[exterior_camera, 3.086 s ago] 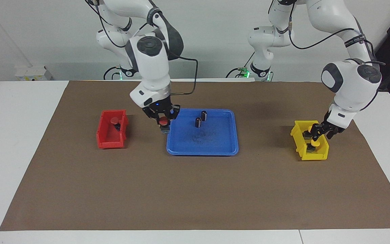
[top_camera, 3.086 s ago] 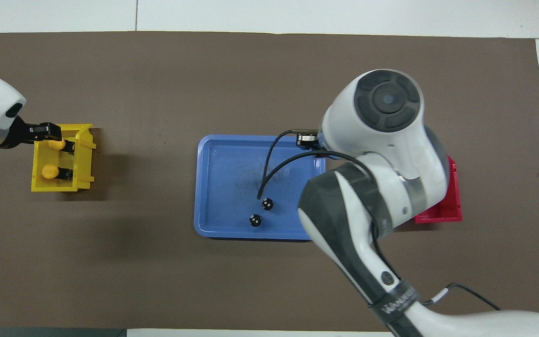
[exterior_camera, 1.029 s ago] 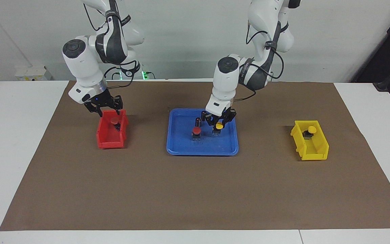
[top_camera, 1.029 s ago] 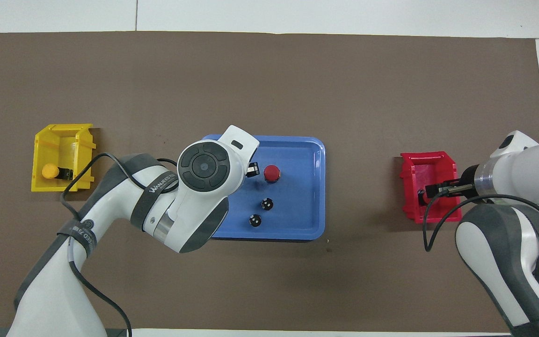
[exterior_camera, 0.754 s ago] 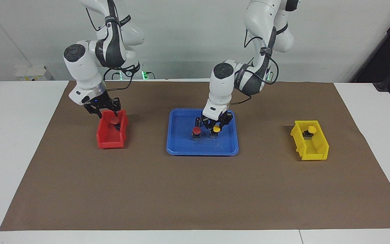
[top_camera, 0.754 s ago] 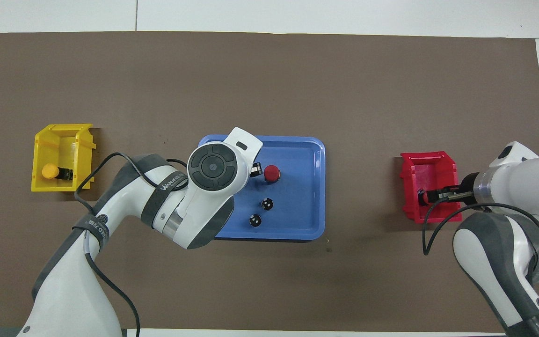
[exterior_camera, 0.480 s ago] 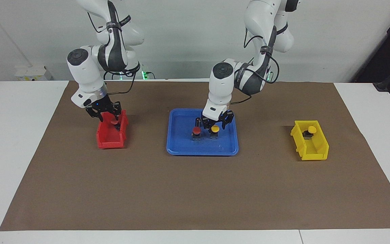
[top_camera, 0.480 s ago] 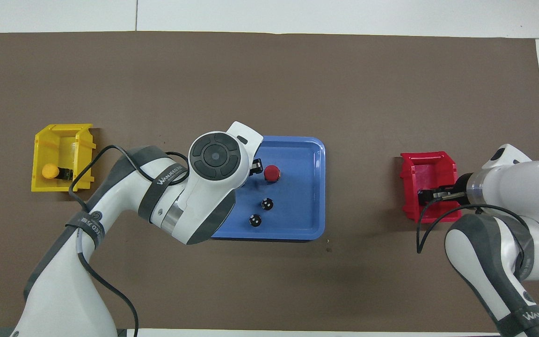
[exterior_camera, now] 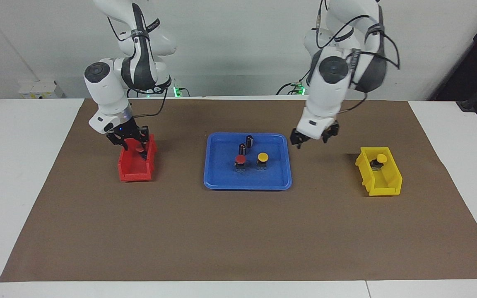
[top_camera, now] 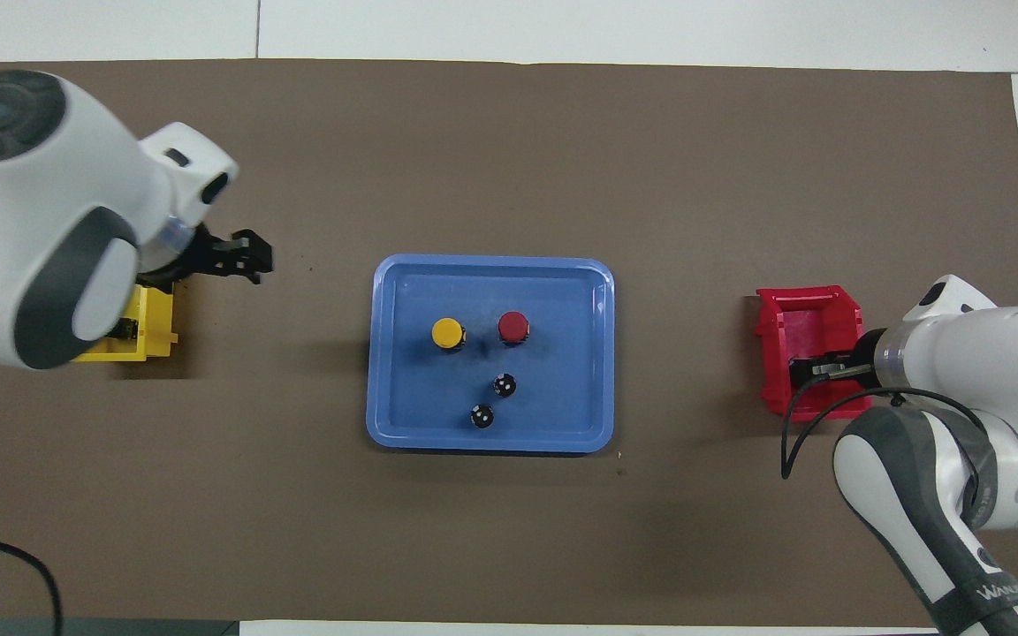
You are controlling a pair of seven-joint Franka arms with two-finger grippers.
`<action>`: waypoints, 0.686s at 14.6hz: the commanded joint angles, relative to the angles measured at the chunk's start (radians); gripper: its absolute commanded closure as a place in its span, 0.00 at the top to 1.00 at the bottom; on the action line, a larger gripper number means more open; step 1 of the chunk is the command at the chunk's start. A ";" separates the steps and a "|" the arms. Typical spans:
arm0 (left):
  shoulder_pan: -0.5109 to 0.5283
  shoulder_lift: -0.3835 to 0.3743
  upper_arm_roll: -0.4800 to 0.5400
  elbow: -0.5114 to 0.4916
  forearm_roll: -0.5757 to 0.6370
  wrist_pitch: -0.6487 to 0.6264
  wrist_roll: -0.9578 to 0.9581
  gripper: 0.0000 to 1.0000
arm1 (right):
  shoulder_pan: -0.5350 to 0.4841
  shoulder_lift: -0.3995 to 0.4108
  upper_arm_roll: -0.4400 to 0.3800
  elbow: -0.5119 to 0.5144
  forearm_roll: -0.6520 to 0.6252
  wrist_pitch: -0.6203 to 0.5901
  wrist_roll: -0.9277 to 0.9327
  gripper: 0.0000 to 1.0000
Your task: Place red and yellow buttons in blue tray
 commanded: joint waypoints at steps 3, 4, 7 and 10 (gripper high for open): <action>0.213 -0.042 -0.014 -0.105 0.005 0.138 0.252 0.96 | -0.004 -0.012 0.009 -0.042 0.021 0.046 -0.005 0.63; 0.234 -0.063 -0.014 -0.169 0.005 0.221 0.261 0.92 | -0.004 -0.012 0.009 -0.046 0.021 0.049 -0.008 0.63; 0.286 -0.122 -0.014 -0.337 0.005 0.375 0.284 0.77 | -0.007 -0.004 0.009 -0.059 0.019 0.049 -0.019 0.58; 0.305 -0.126 -0.014 -0.377 0.005 0.387 0.338 0.70 | -0.007 0.006 0.009 -0.047 0.019 0.049 -0.022 0.34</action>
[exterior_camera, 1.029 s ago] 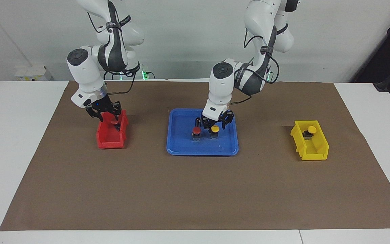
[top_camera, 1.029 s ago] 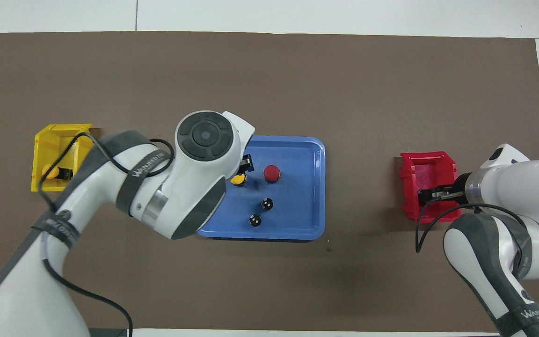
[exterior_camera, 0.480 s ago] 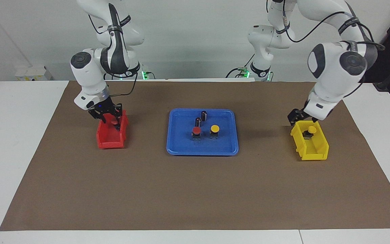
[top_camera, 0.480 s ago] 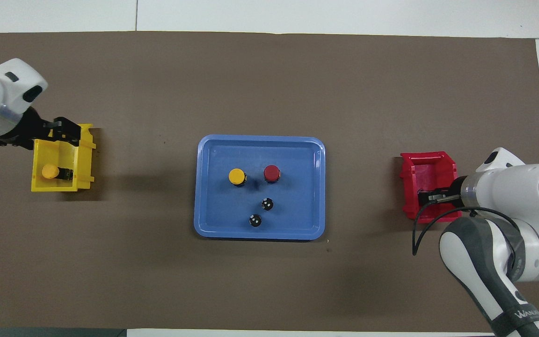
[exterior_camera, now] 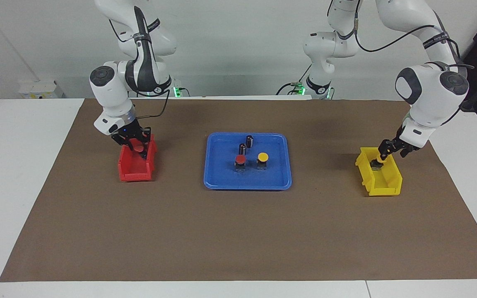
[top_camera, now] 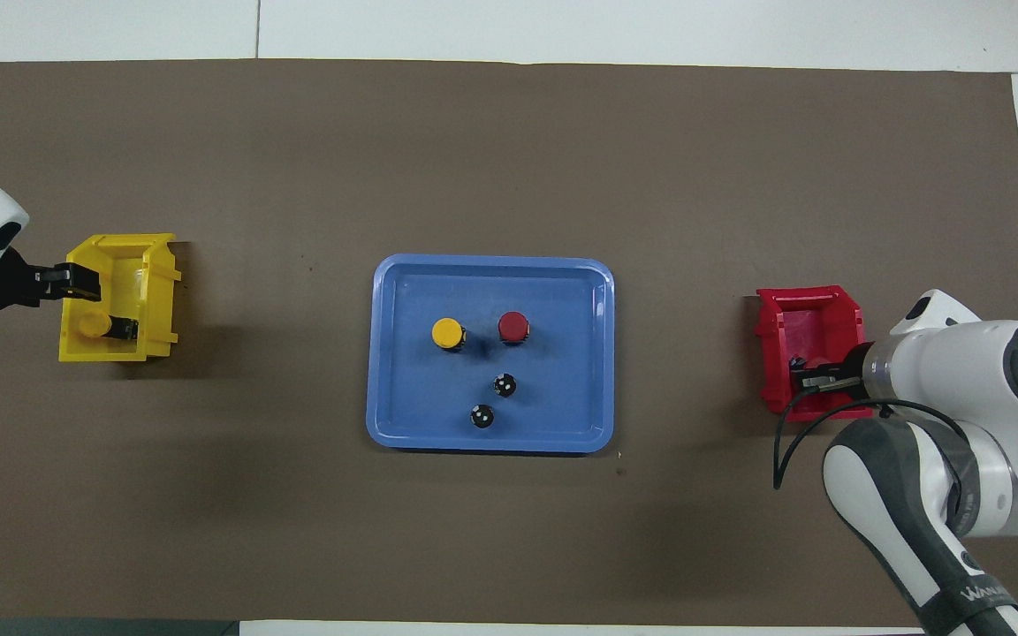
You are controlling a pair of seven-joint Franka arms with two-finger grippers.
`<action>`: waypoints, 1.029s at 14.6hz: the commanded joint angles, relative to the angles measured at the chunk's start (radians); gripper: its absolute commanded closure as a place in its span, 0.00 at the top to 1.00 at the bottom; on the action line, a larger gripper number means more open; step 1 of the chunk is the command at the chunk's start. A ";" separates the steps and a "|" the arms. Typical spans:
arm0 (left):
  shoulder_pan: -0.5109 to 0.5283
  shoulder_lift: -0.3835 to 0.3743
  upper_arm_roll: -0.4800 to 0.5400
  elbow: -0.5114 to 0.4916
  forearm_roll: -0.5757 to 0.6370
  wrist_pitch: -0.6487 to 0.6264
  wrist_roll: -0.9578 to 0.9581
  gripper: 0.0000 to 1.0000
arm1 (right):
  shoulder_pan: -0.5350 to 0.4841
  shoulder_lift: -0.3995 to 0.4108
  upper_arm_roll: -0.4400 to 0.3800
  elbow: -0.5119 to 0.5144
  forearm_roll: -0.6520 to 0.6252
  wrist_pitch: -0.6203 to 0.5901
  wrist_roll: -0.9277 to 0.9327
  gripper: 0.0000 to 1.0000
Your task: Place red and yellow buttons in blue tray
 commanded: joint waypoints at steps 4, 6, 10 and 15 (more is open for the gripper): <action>0.013 -0.046 -0.015 -0.137 0.005 0.136 0.027 0.64 | -0.006 0.053 0.004 0.206 0.011 -0.196 -0.038 0.29; 0.013 -0.043 -0.015 -0.155 0.005 0.161 0.028 0.63 | -0.003 0.073 0.013 0.356 0.000 -0.361 -0.032 0.29; 0.013 -0.037 -0.015 -0.175 0.005 0.180 0.028 0.63 | 0.195 0.203 0.030 0.693 0.000 -0.570 0.281 0.30; 0.011 -0.030 -0.015 -0.172 0.004 0.204 0.007 0.01 | 0.487 0.372 0.031 0.725 0.000 -0.320 0.737 0.30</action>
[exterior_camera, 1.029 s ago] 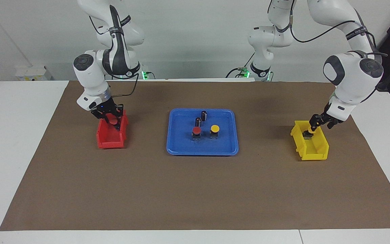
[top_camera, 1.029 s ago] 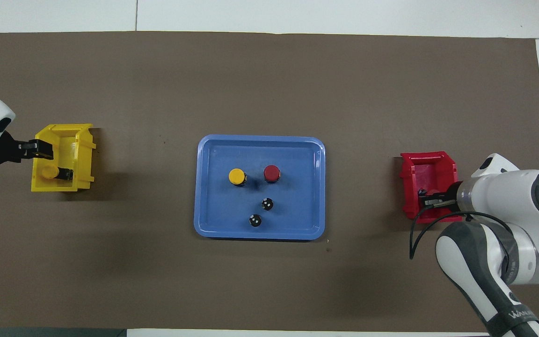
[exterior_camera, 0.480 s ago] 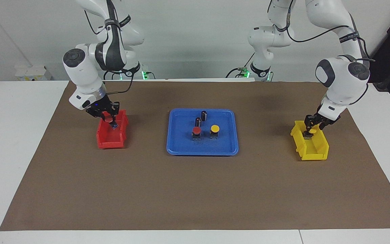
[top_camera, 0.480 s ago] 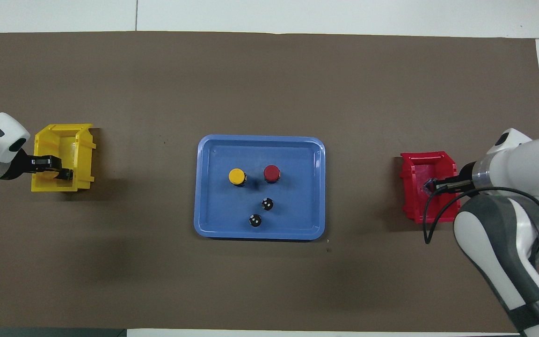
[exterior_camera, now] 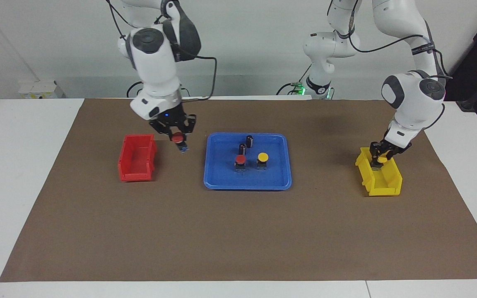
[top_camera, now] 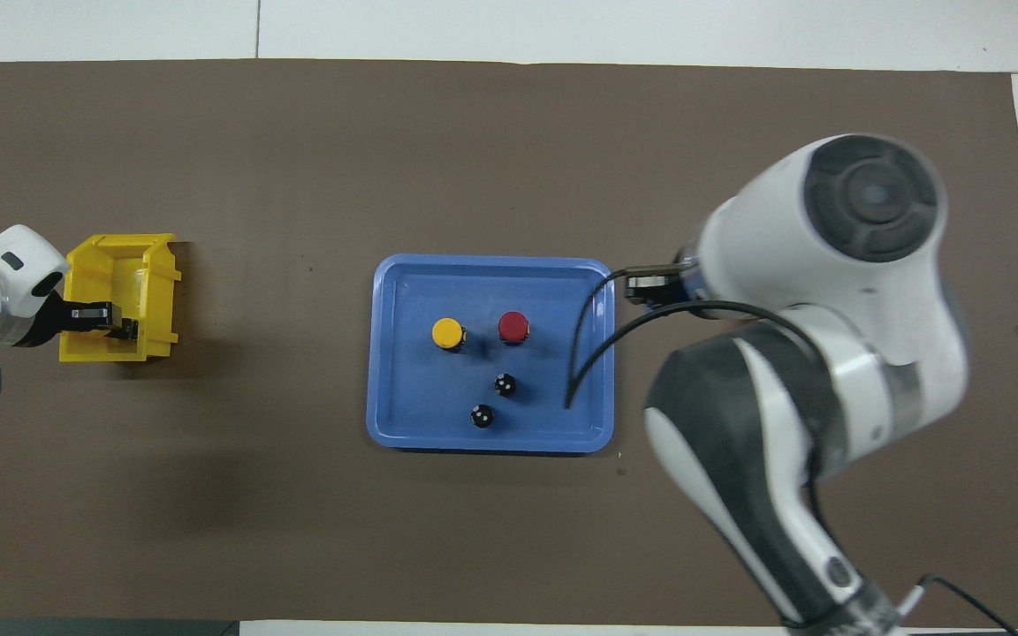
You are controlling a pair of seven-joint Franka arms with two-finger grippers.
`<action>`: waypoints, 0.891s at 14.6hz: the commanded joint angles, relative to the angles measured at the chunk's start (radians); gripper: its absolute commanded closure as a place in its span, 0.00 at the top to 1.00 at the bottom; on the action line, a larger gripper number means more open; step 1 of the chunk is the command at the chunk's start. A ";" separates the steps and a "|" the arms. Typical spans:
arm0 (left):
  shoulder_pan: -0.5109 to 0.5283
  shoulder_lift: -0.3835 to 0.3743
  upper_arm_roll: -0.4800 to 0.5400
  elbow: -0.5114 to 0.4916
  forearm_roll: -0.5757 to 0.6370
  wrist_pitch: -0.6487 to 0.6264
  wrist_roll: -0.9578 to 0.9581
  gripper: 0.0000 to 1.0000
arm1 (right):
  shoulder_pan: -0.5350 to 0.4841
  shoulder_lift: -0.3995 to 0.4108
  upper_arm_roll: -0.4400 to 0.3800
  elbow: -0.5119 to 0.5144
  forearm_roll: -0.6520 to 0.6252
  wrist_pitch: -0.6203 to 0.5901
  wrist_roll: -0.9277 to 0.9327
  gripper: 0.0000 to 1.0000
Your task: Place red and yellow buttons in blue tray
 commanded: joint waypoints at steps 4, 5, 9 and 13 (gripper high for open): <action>-0.017 0.006 -0.019 0.230 -0.004 -0.287 -0.062 0.01 | 0.090 0.166 -0.005 -0.006 -0.076 0.141 0.110 0.33; -0.043 0.006 -0.021 0.305 -0.017 -0.379 -0.091 0.01 | 0.095 0.163 -0.005 -0.012 -0.078 0.136 0.110 0.33; -0.301 0.007 -0.021 0.347 -0.057 -0.397 -0.398 0.02 | 0.089 0.148 -0.005 -0.081 -0.078 0.183 0.105 0.35; -0.547 0.026 -0.024 0.278 -0.060 -0.261 -0.697 0.02 | 0.090 0.151 -0.005 -0.126 -0.078 0.225 0.114 0.70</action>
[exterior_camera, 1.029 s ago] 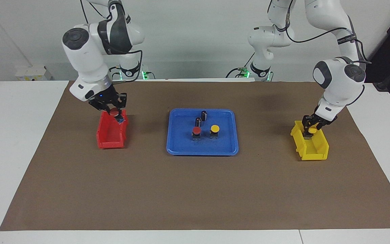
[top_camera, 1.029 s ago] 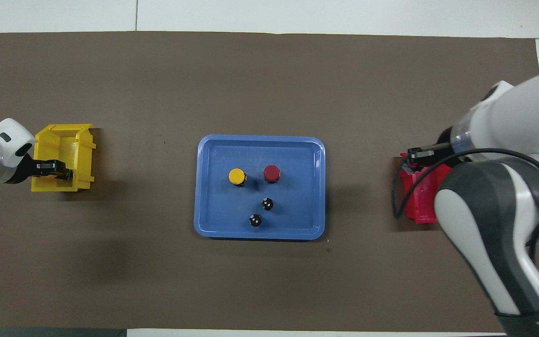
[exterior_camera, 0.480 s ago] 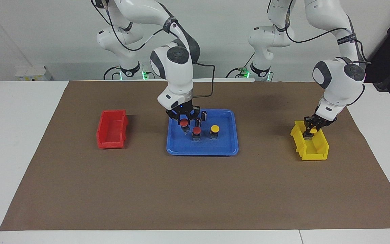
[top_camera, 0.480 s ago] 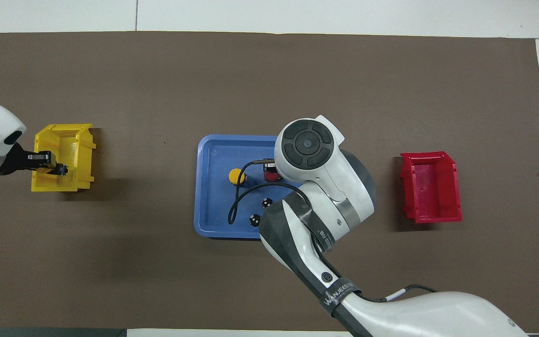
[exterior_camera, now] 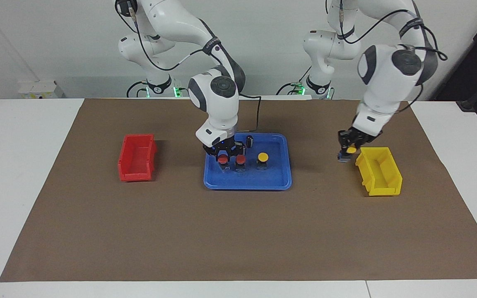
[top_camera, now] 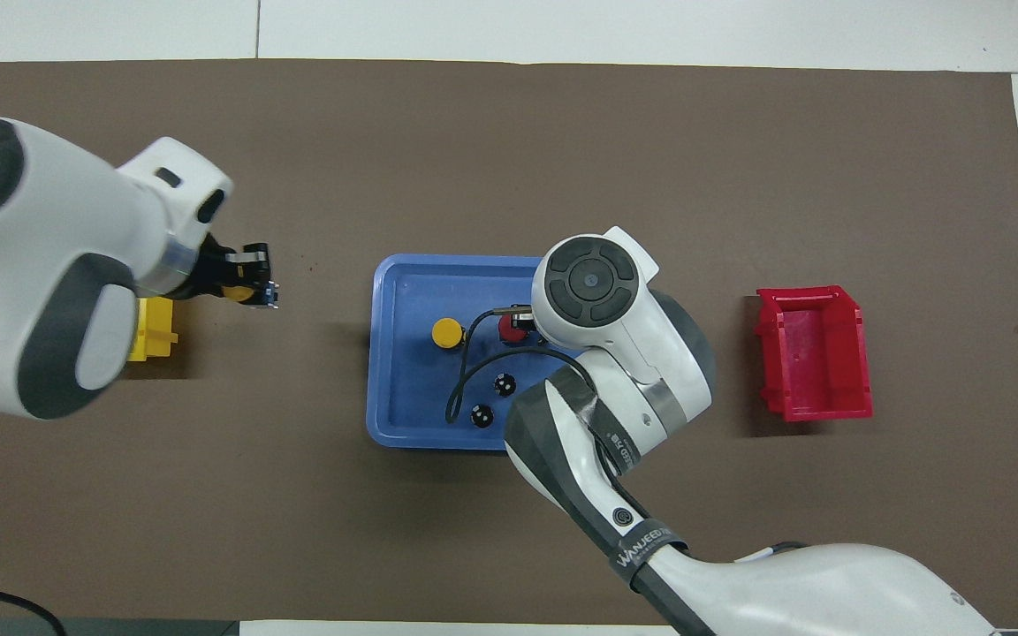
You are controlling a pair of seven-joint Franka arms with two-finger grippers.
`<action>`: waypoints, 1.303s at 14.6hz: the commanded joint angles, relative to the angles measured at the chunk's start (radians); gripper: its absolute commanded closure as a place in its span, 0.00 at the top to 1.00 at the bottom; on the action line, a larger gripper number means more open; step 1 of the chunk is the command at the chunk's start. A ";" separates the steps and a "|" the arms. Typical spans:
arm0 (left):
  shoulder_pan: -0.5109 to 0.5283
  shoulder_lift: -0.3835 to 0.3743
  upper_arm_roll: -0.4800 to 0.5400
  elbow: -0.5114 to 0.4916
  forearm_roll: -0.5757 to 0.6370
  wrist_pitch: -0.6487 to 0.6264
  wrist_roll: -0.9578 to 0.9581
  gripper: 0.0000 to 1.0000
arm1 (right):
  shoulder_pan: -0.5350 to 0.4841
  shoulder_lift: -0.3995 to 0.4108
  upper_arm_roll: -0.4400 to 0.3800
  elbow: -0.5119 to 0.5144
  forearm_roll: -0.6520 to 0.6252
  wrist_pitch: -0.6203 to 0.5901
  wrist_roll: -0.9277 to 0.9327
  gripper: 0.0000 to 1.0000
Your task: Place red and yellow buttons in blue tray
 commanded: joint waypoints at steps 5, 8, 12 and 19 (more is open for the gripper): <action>-0.185 0.096 0.019 -0.068 -0.014 0.180 -0.233 0.02 | -0.111 -0.116 0.004 0.124 -0.009 -0.199 -0.016 1.00; -0.185 0.116 0.019 -0.119 -0.014 0.261 -0.232 0.02 | -0.204 -0.182 -0.001 0.265 0.011 -0.440 -0.074 1.00; -0.182 0.115 0.019 -0.171 -0.016 0.330 -0.235 0.21 | -0.297 -0.293 -0.006 0.279 0.009 -0.578 -0.221 1.00; -0.170 0.103 0.030 0.019 -0.014 0.066 -0.221 1.00 | -0.585 -0.347 -0.012 0.282 0.009 -0.668 -0.725 1.00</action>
